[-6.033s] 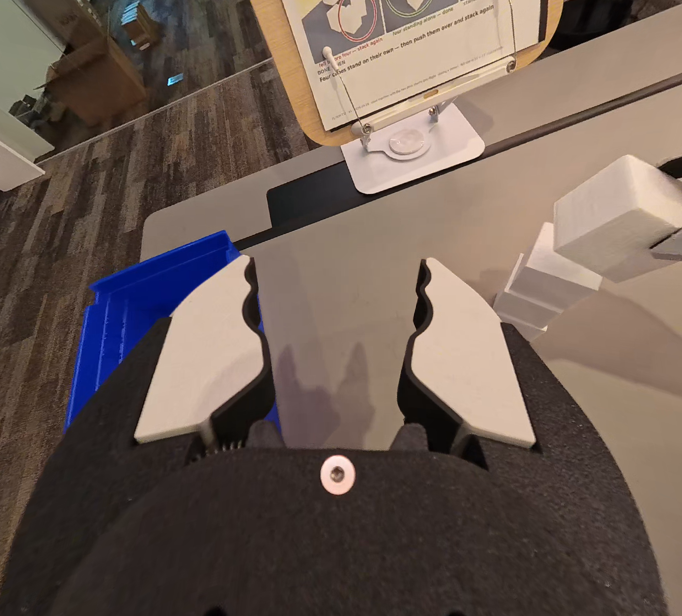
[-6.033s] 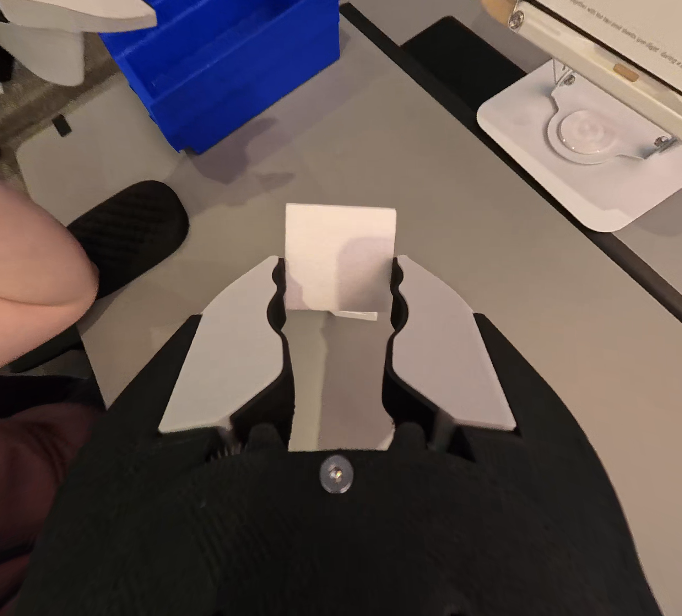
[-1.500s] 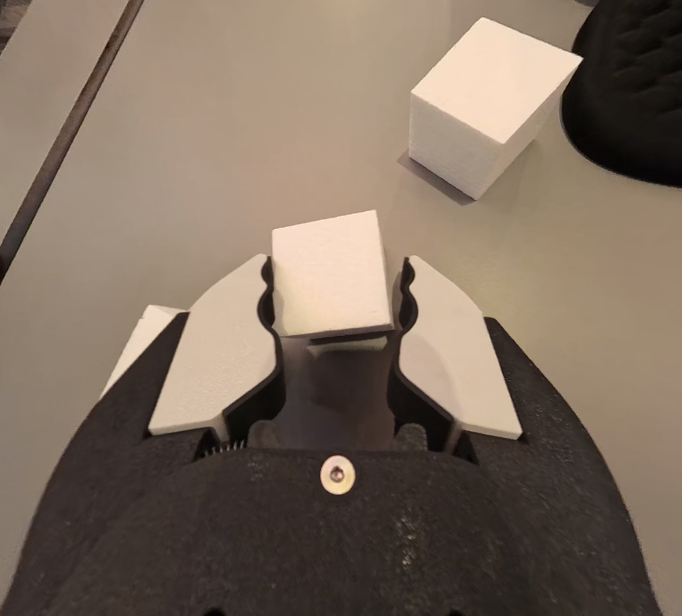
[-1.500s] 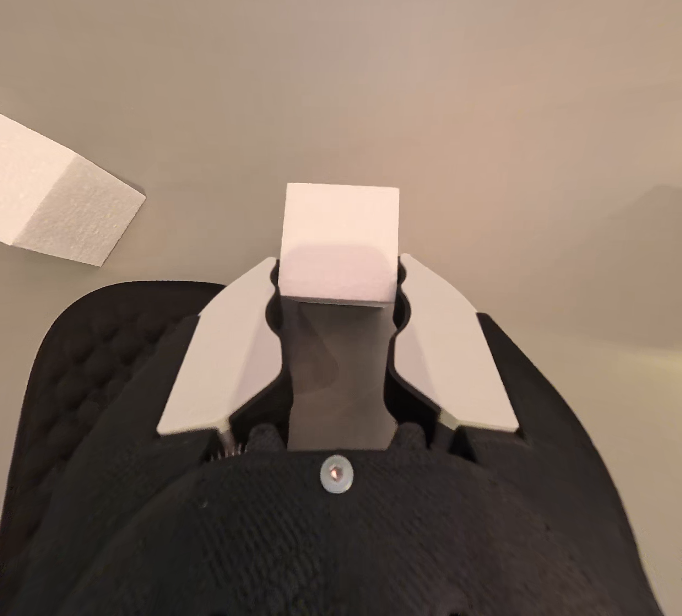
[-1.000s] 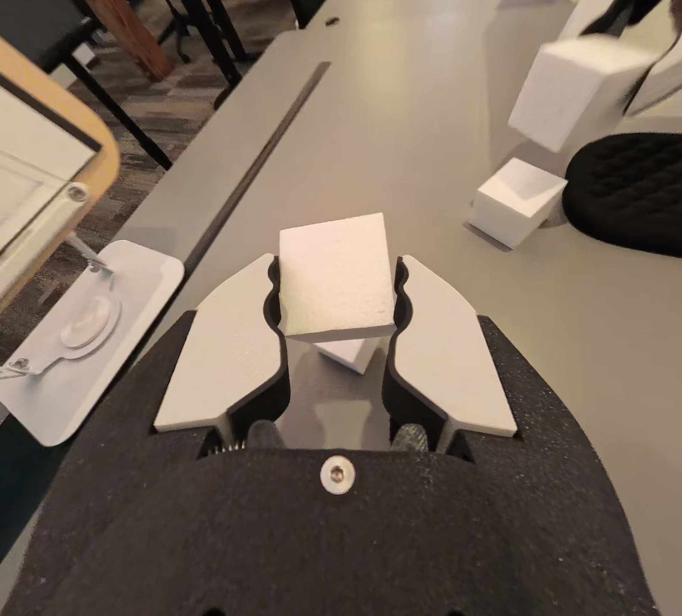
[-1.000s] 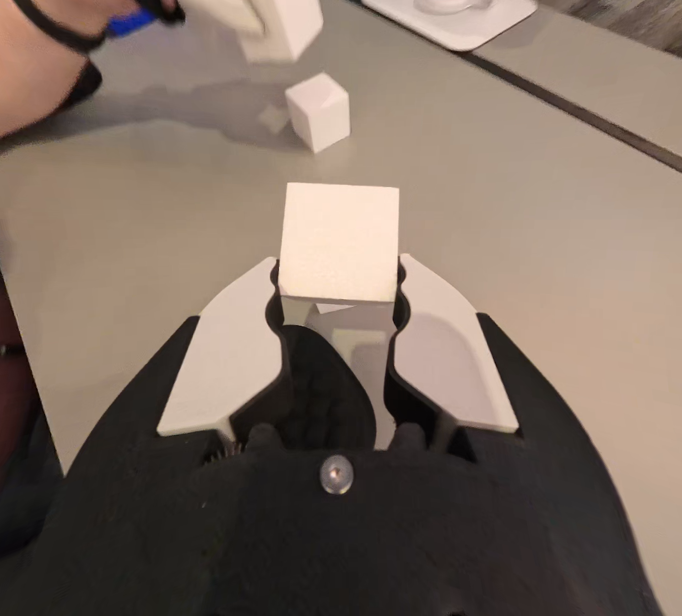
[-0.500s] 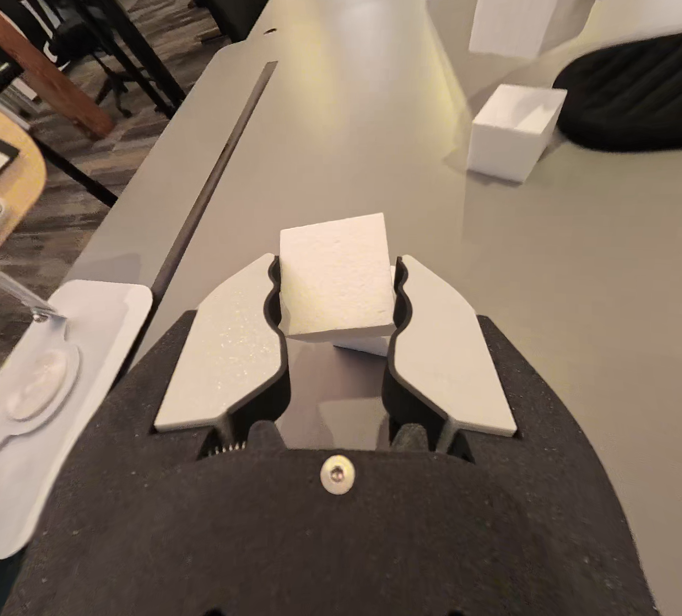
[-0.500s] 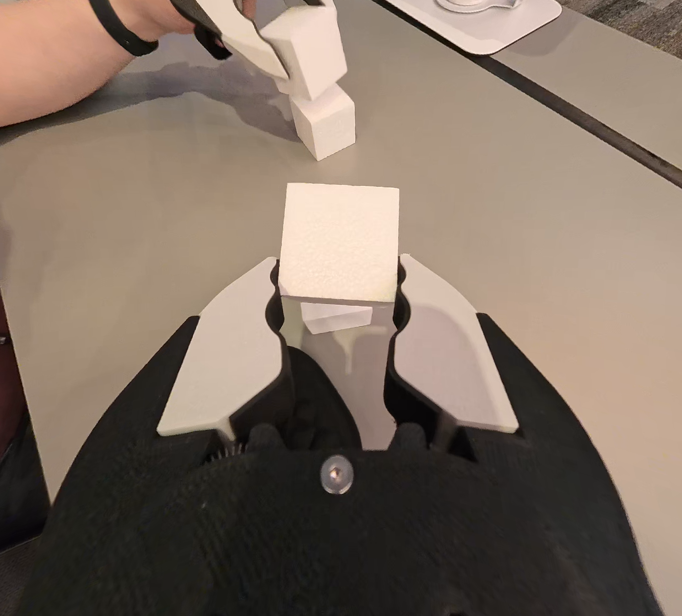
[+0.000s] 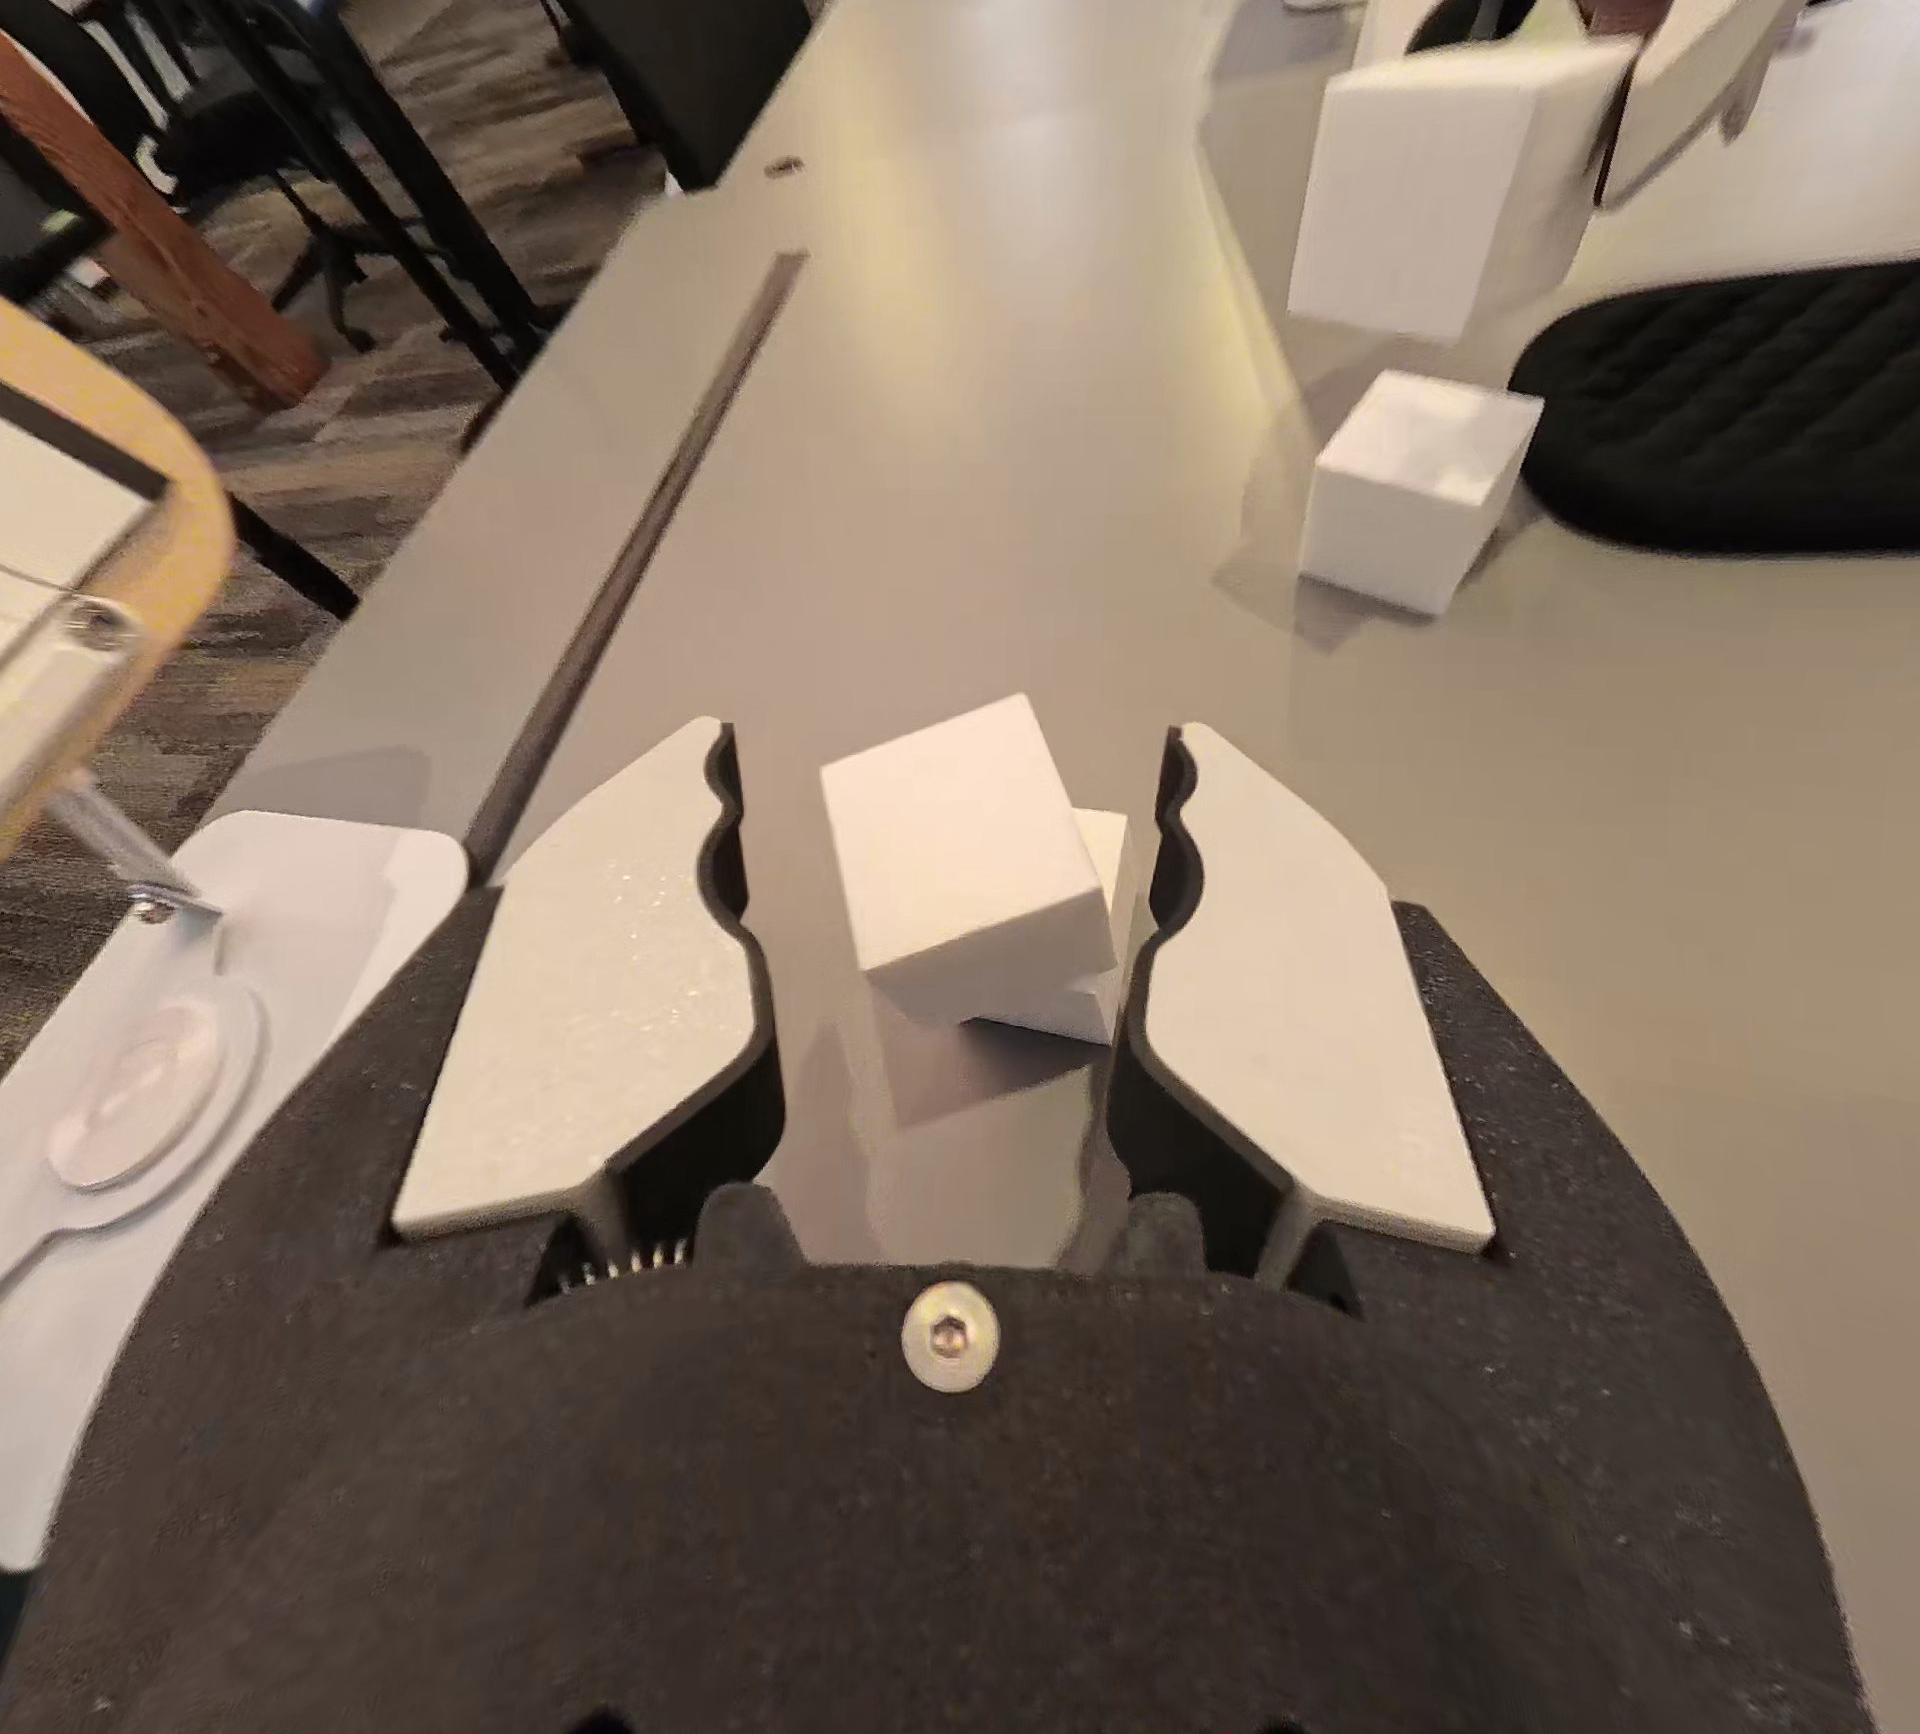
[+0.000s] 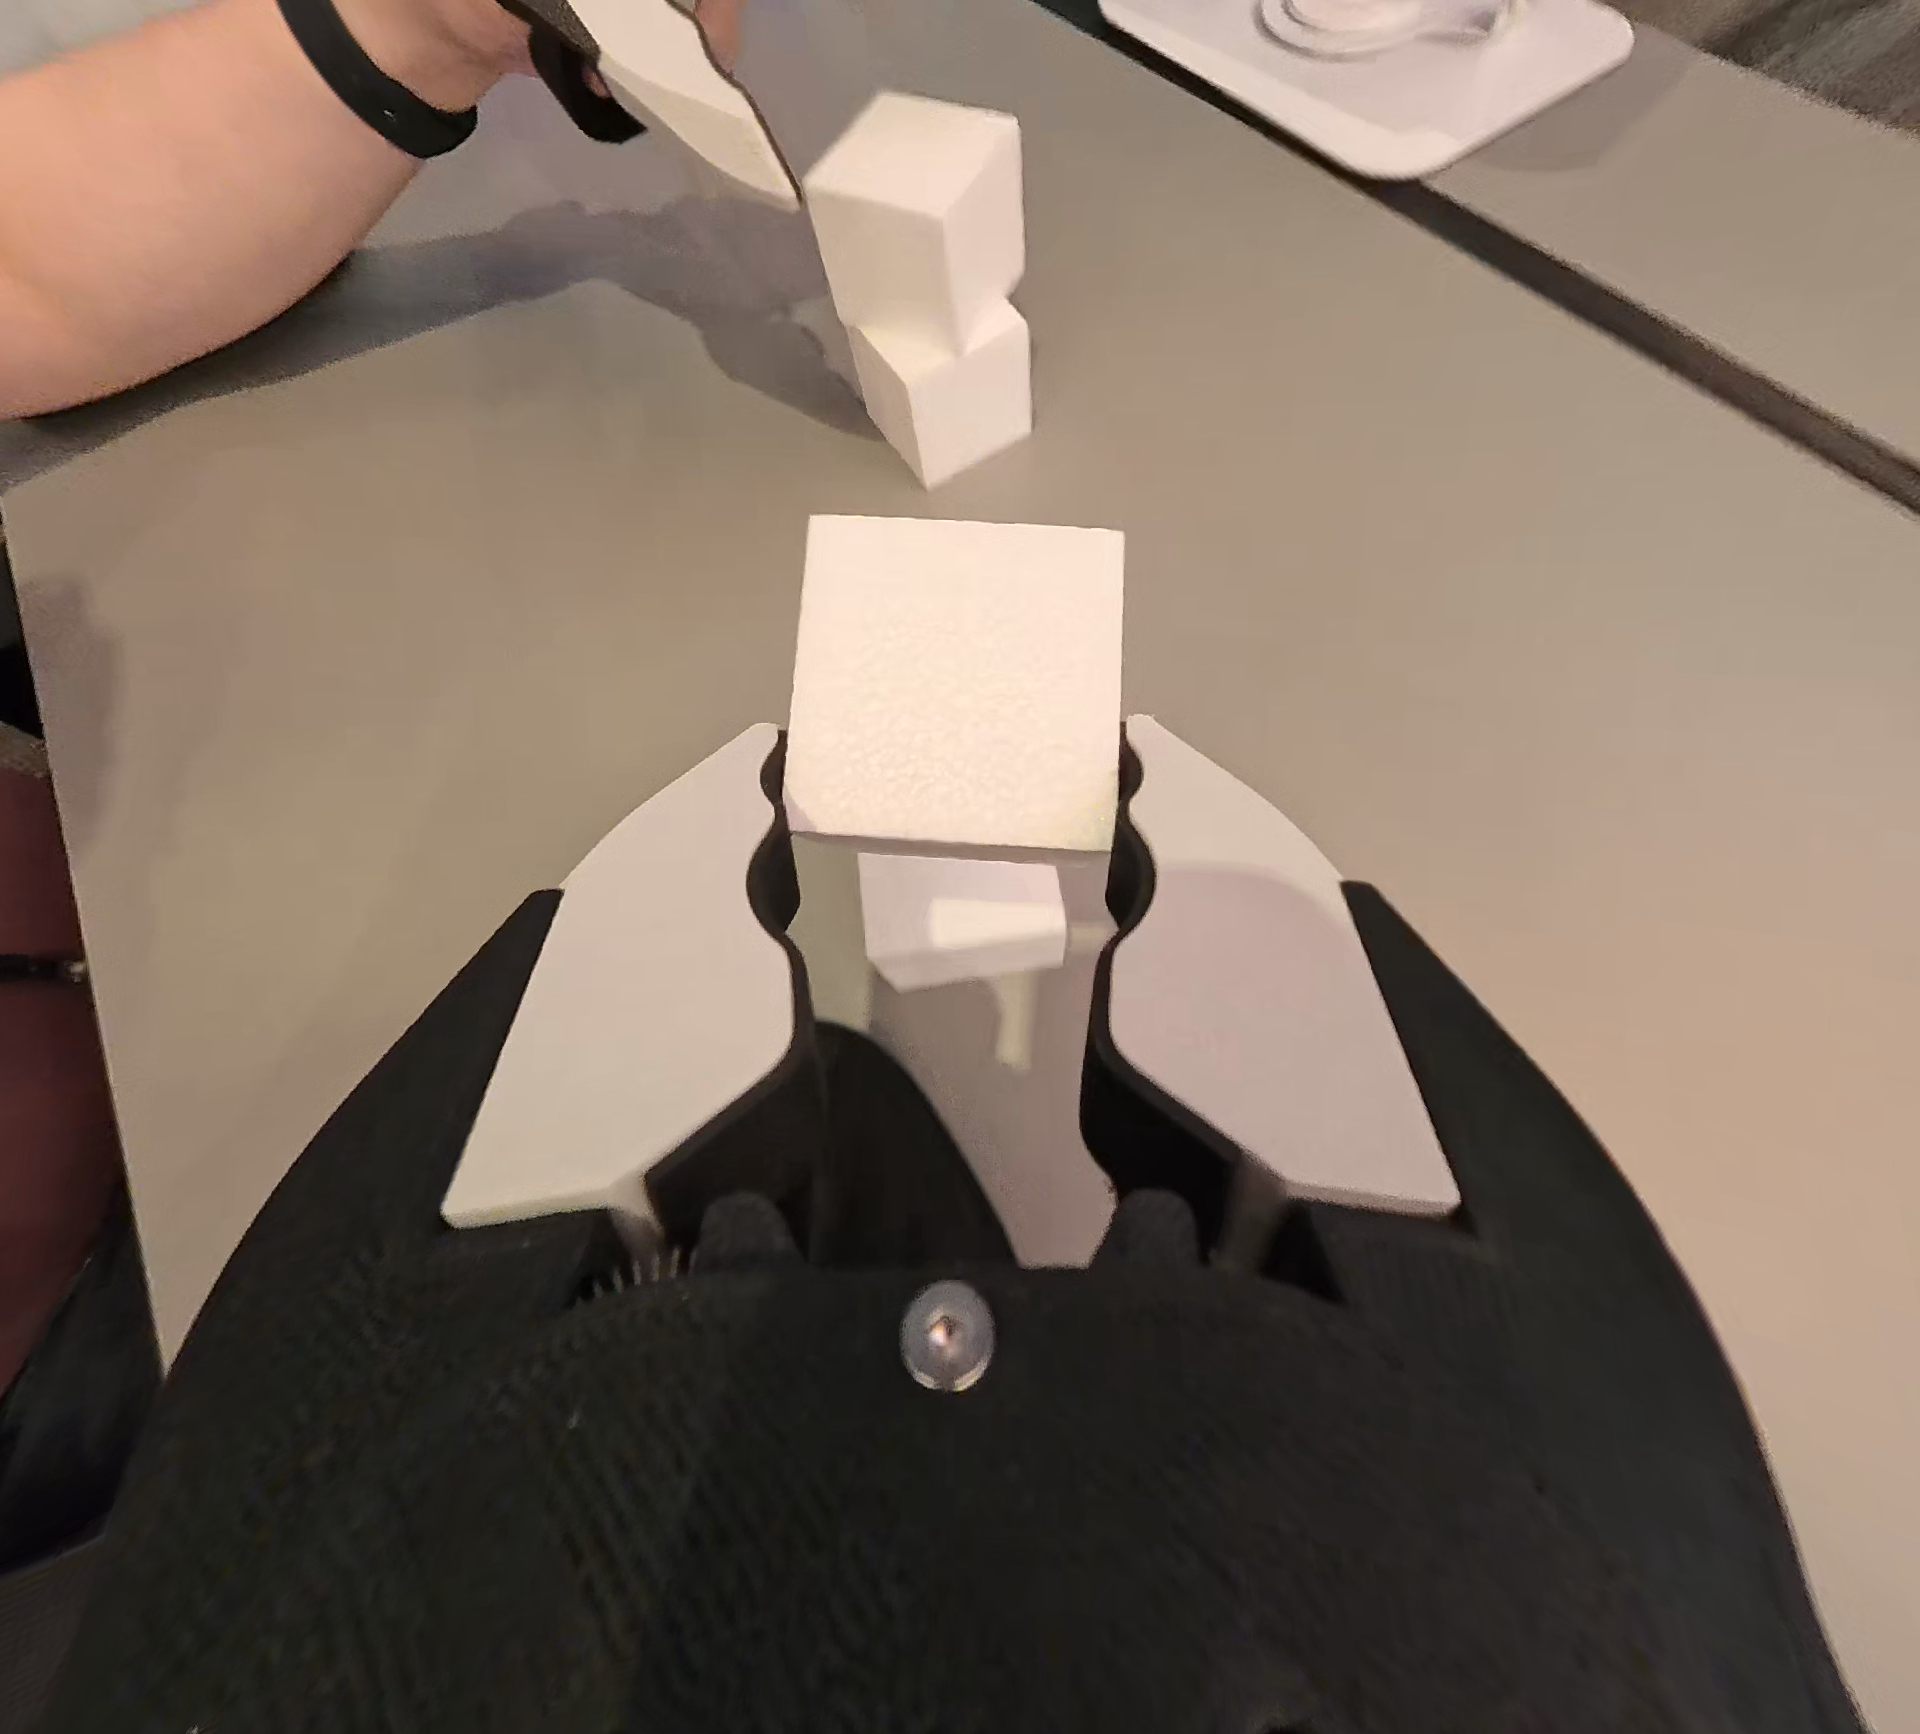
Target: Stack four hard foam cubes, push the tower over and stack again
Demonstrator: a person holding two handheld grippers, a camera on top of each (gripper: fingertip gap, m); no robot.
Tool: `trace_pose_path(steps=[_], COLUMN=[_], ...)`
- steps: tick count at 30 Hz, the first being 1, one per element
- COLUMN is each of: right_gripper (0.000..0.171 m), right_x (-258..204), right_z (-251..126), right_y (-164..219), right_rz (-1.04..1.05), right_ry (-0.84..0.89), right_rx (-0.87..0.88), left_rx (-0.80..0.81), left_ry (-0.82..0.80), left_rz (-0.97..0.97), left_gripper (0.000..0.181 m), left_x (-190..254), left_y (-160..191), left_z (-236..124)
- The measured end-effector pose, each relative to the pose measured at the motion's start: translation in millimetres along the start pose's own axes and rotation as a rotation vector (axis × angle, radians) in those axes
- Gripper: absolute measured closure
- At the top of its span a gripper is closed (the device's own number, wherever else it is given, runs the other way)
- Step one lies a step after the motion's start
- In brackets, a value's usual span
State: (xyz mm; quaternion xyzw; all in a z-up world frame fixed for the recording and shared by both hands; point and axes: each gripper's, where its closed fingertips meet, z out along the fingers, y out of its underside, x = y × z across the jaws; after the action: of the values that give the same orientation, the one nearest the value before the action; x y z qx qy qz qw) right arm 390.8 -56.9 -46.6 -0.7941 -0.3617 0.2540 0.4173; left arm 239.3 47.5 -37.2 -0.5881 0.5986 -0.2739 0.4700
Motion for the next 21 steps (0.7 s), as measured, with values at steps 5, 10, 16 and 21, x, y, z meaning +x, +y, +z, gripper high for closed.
trace_pose_path(steps=[5, 10, 16, 21], right_gripper=[0.112, 0.112, 0.112, 0.112], right_x=[-11.7, -13.0, 9.9, 18.2], right_z=[31.5, 39.3, 14.5, 3.6], right_y=[-66.4, -122.5, -168.0, -160.1], right_rz=[-0.166, -0.231, -0.23, -0.218], right_ry=[-0.054, -0.128, -0.105, -0.108], right_rx=[0.02, 0.099, 0.244, 0.288], left_rx=[0.076, 0.051, -0.078, -0.129], left_ry=[-0.015, -0.049, -0.175, -0.207], left_rz=[-0.139, -0.367, -0.384, -0.308], left_gripper=[0.119, 0.084, 0.079, 0.109], left_x=[-12.7, -10.5, -0.4, 3.0], left_y=[-18.3, 6.3, 37.0, 38.1], left_z=[-31.4, -18.3, 5.9, 12.0])
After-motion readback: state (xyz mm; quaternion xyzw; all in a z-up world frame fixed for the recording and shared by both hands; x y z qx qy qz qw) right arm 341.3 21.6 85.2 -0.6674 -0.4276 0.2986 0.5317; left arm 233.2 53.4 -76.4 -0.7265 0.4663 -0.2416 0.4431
